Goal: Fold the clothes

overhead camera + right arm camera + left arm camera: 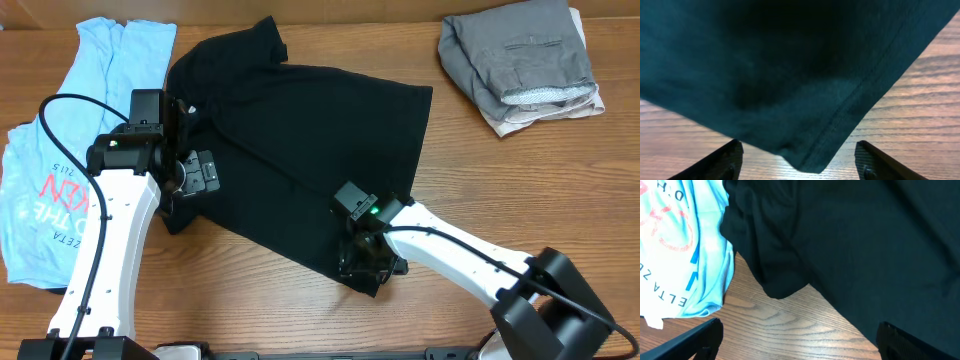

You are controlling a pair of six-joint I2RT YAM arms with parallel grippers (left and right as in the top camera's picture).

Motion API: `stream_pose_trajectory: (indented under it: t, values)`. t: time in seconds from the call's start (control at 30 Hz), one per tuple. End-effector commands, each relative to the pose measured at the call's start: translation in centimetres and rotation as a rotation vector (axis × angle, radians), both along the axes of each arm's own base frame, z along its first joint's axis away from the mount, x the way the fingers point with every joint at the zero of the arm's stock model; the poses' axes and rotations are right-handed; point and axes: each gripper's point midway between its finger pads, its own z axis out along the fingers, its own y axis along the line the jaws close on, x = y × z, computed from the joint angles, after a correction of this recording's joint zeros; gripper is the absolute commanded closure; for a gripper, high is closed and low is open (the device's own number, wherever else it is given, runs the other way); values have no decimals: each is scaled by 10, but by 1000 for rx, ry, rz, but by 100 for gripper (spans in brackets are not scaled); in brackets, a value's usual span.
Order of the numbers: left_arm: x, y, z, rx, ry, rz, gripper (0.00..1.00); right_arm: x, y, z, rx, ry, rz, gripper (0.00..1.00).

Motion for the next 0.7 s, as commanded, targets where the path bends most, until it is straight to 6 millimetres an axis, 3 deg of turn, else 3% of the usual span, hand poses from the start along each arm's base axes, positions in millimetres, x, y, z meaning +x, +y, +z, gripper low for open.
stream_pose_trajectory:
  t: [0.0, 0.33, 0.47, 0.67]
  values:
    - [0, 4, 3, 9, -19, 22, 0, 0, -7, -6, -45, -5, -24, 28]
    - [1, 4, 3, 10, -22, 21, 0, -23, -21, -33, -44, 55, -30, 46]
    - [1, 4, 3, 8, -22, 21, 0, -19, -28, -34, -41, 69, -75, 48]
    - [2, 3, 3, 7, -25, 20, 0, 0, -60, -33, -54, 96, -239, 47]
